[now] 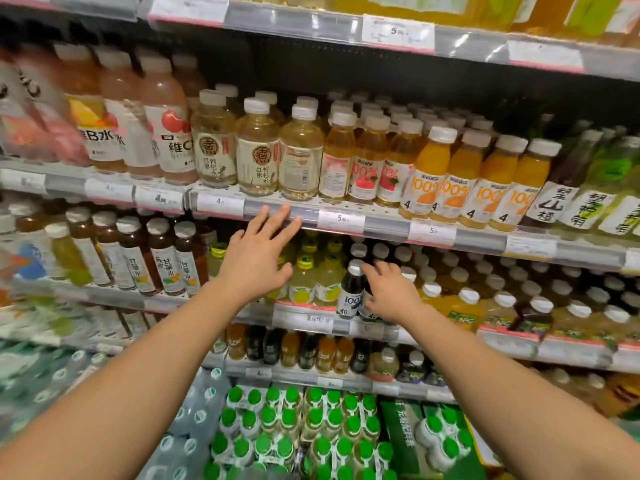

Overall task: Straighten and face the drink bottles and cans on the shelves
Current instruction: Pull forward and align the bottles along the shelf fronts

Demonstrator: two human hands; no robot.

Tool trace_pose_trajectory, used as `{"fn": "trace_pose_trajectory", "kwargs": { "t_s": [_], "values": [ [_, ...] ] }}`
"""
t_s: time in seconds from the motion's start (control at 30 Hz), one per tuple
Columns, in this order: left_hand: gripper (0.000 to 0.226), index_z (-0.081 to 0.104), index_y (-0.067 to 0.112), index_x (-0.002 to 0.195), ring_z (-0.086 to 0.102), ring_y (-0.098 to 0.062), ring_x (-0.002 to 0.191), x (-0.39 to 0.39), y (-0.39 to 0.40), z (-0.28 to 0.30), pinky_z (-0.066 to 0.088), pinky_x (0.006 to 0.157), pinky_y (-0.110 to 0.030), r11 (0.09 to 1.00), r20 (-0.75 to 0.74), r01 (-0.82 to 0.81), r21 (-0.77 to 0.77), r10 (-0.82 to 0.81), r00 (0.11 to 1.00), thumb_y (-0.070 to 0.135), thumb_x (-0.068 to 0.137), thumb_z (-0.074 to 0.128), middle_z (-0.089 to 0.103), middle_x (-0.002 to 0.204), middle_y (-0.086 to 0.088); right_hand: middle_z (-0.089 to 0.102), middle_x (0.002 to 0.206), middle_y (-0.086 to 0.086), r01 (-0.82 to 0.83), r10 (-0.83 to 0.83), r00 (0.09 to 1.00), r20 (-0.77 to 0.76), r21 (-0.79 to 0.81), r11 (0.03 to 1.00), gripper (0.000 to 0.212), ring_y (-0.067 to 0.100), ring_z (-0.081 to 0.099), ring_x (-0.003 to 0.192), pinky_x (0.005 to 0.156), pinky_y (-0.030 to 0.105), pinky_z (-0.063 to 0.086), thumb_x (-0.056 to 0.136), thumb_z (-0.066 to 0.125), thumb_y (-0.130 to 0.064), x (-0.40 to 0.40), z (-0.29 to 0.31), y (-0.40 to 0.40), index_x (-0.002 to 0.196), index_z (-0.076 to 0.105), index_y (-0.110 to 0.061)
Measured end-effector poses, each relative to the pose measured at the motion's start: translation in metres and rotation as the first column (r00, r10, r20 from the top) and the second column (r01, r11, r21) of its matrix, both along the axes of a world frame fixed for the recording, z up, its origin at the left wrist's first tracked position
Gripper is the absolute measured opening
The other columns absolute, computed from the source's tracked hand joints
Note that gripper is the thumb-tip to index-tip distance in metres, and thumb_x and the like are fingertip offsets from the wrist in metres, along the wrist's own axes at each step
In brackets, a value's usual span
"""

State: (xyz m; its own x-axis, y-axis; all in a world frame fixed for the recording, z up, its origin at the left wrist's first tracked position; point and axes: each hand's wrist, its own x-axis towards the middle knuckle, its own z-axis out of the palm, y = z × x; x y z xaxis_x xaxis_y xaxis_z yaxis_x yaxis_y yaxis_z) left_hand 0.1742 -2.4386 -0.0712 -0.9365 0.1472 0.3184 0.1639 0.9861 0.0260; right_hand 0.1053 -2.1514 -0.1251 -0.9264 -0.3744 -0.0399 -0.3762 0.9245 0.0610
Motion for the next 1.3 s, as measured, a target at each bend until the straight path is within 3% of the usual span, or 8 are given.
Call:
{"fn": "trace_pose_trajectory", "kwargs": {
  "t_s": [0.4,0.57,0.67,0.77,0.83,0.93,1.07,1.3],
  "values": [
    [0.090,0.008,0.037,0.161,0.000,-0.028,0.156,0.004,0.012,0.000,0.043,0.107,-0.059,0.997,0.036,-0.073,-0.003,0.073,0.997,0.048,0.089,0.059,-0.009,0.170,0.009,0.026,0.159,0.017,0.010,-0.024,0.996,-0.091,-0.159,0.987,0.086,0.037,0.021,0.148,0.110,0.048,0.043,0.089,0.065,-0.040,0.010,-0.029,-0.001,0.158,0.020,-0.019],
    [0.074,0.029,0.025,0.159,0.016,-0.031,0.154,0.013,0.028,-0.007,0.033,0.116,-0.054,0.985,-0.049,-0.073,0.157,0.081,0.996,0.037,0.092,0.059,0.012,0.170,0.000,0.051,0.141,0.014,-0.226,0.071,0.928,-0.365,-0.402,0.887,0.048,0.033,0.047,0.130,0.108,0.047,0.042,0.087,0.064,-0.021,0.046,-0.087,0.012,0.133,0.058,-0.011],
    [0.058,0.051,0.016,0.144,0.040,-0.030,0.139,0.033,0.040,-0.043,0.036,0.114,-0.048,0.969,-0.130,-0.018,0.247,0.051,0.990,0.033,0.088,0.053,0.043,0.154,-0.008,0.061,0.119,0.004,-0.245,0.189,0.966,-0.173,-0.404,0.881,0.029,0.026,0.059,0.109,0.085,0.038,0.051,0.091,0.058,-0.021,0.063,-0.131,0.016,0.118,0.064,-0.015],
    [0.049,0.063,0.018,0.128,0.052,-0.027,0.126,0.055,0.044,-0.099,0.046,0.103,-0.045,0.964,0.022,-0.031,0.265,0.026,0.999,0.039,0.089,0.043,0.057,0.137,-0.004,0.057,0.122,0.000,-0.085,0.139,0.980,0.145,-0.328,0.941,0.031,0.024,0.056,0.113,0.080,0.039,0.052,0.095,0.051,-0.029,0.064,-0.163,0.017,0.124,0.057,-0.018],
    [0.050,0.066,0.020,0.122,0.057,-0.026,0.119,0.064,0.040,-0.136,0.050,0.097,-0.043,0.954,0.141,-0.068,0.293,0.027,0.990,0.043,0.088,0.038,0.062,0.129,0.000,0.052,0.130,0.002,-0.015,0.082,0.969,0.232,-0.276,0.961,0.038,0.026,0.056,0.115,0.083,0.042,0.054,0.095,0.052,-0.028,0.057,-0.178,0.016,0.132,0.051,-0.018],
    [0.051,0.066,0.022,0.125,0.059,-0.025,0.119,0.067,0.024,-0.186,0.052,0.094,-0.042,0.958,0.314,-0.105,0.268,0.016,0.949,0.045,0.089,0.039,0.062,0.130,0.002,0.037,0.149,0.004,0.070,-0.002,0.962,0.274,-0.238,0.969,0.058,0.029,0.057,0.114,0.085,0.046,0.056,0.096,0.055,-0.030,0.041,-0.198,0.009,0.149,0.034,-0.017],
    [0.048,0.055,0.020,0.142,0.050,-0.026,0.135,0.057,-0.002,-0.236,0.043,0.108,-0.041,0.958,0.478,-0.139,0.250,0.003,0.879,0.031,0.096,0.057,0.053,0.148,-0.003,0.038,0.150,0.010,0.136,-0.081,0.953,0.293,-0.172,0.976,0.068,0.032,0.061,0.111,0.084,0.047,0.057,0.096,0.057,-0.034,0.018,-0.220,-0.008,0.153,0.026,-0.014],
    [0.067,0.033,0.026,0.155,0.036,-0.022,0.146,0.027,-0.034,-0.281,0.039,0.115,-0.042,0.975,0.560,-0.091,0.203,-0.039,0.828,0.029,0.094,0.060,0.028,0.164,0.002,0.067,0.113,0.016,0.250,-0.215,0.937,0.276,-0.101,0.963,0.031,0.037,0.064,0.105,0.076,0.037,0.045,0.101,0.050,-0.034,-0.015,-0.244,-0.030,0.118,0.057,-0.010]
  ]
}}
